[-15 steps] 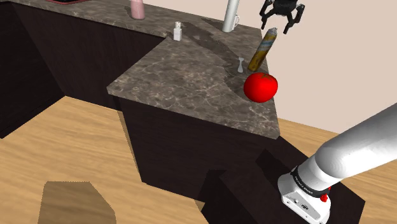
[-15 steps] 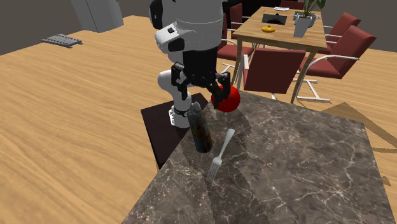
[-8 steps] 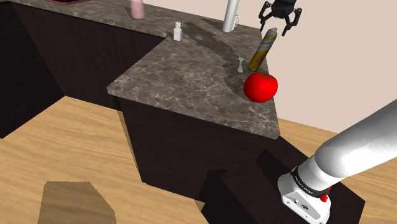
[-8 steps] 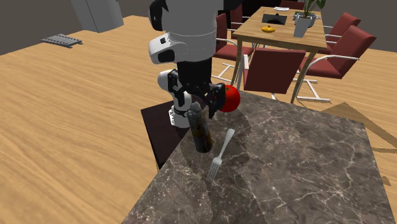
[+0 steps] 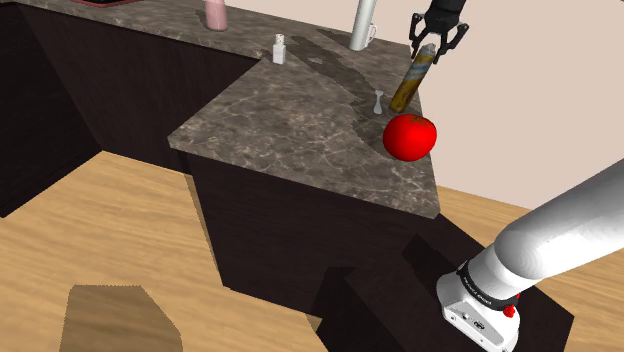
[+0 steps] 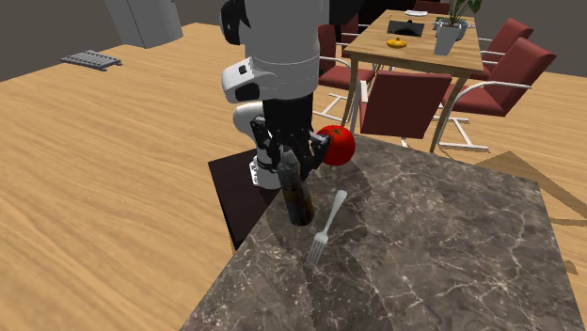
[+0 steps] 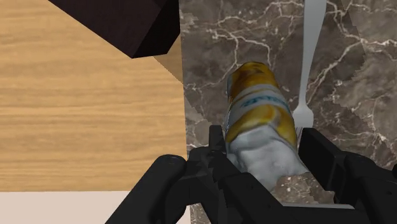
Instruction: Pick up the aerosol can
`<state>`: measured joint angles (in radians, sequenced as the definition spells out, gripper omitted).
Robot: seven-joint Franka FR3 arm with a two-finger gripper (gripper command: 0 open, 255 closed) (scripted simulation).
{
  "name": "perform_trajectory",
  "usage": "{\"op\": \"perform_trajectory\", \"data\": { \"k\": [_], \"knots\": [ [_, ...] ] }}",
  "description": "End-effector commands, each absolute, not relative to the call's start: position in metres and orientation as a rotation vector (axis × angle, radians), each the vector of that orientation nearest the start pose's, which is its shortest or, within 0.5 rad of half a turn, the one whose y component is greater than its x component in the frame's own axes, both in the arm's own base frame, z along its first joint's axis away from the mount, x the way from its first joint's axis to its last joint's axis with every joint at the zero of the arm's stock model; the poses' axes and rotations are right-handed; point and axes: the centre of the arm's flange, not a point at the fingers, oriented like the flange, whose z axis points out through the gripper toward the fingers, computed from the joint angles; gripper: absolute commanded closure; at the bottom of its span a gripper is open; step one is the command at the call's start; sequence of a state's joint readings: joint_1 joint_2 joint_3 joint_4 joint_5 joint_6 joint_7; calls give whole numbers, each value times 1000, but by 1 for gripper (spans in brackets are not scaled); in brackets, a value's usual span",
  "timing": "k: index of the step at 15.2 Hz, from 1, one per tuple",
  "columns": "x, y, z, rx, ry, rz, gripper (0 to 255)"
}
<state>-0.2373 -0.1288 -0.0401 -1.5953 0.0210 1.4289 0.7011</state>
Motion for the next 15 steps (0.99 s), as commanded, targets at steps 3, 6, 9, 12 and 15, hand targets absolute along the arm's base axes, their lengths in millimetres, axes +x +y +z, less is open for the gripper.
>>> {"op": "perform_trajectory", "data": {
  "k": [3,6,9,12,15],
  "knots": [
    [480,-136,667,-2760,1464,71,255],
    [481,-137,673,-2760,1464,71,255],
    [481,-137,688,-2760,1464,71,255],
    [481,-137,704,-2760,1464,71,255],
    [481,-137,720,-2760,1464,71,255]
  ]
}}
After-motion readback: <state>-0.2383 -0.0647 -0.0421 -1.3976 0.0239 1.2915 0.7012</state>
